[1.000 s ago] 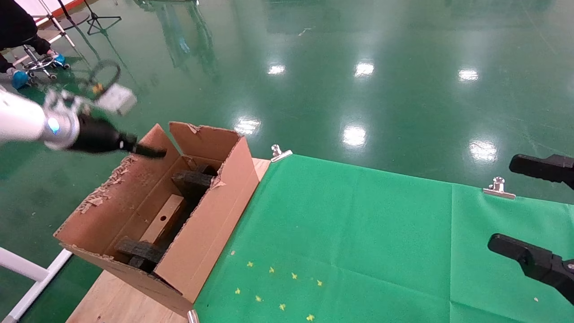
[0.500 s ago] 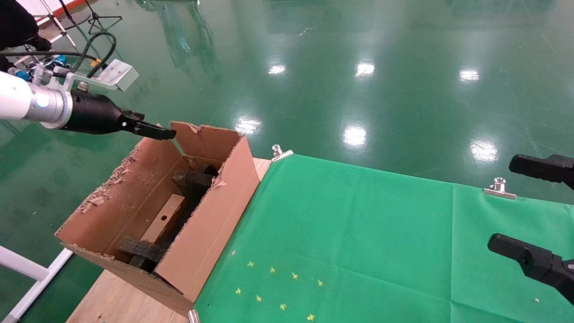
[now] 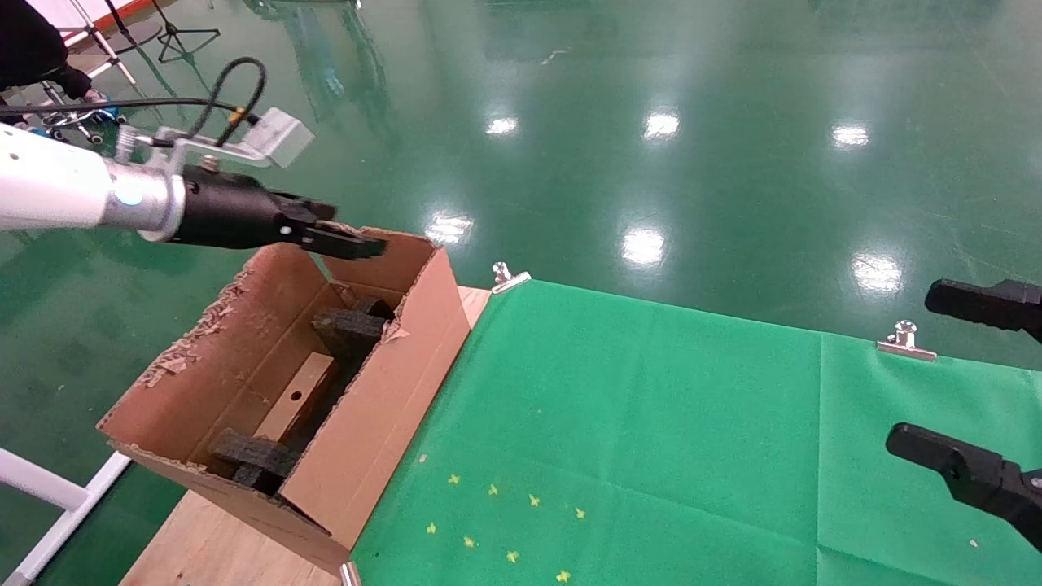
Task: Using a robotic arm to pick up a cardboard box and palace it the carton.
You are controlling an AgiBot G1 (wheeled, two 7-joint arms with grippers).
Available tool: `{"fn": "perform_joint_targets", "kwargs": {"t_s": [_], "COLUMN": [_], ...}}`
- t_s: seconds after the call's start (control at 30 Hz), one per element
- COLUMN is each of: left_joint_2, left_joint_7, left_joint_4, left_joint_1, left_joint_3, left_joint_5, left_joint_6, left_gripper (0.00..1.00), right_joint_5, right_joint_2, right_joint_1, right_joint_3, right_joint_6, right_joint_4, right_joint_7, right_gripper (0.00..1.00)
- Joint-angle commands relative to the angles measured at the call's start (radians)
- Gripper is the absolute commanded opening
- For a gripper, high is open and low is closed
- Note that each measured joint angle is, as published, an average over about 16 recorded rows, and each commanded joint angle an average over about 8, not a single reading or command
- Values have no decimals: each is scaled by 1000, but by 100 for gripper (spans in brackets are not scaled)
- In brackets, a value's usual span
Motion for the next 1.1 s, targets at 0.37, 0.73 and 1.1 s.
{"fn": "perform_joint_targets", "kwargs": {"t_s": [0.37, 0.73, 1.1], "left_joint_2": [-16, -30, -46], "left_joint_7": [80, 154, 237], "left_joint_4": [-177, -340, -523], "left_joint_1": [176, 338, 520], "left_joint_3": [-179, -345, -530], "left_joint_5": [-141, -271, -417], "left_joint_6": [78, 150, 231], "left_gripper": [100, 100, 100], "right_joint_5": [0, 0, 0], "right_joint_2": [0, 0, 0], "right_joint_1": [0, 0, 0], "right_joint_3": [0, 0, 0], "right_joint_6": [0, 0, 0], "right_joint_4": [0, 0, 0], "right_joint_7": [0, 0, 0], "right_gripper": [100, 100, 100]}}
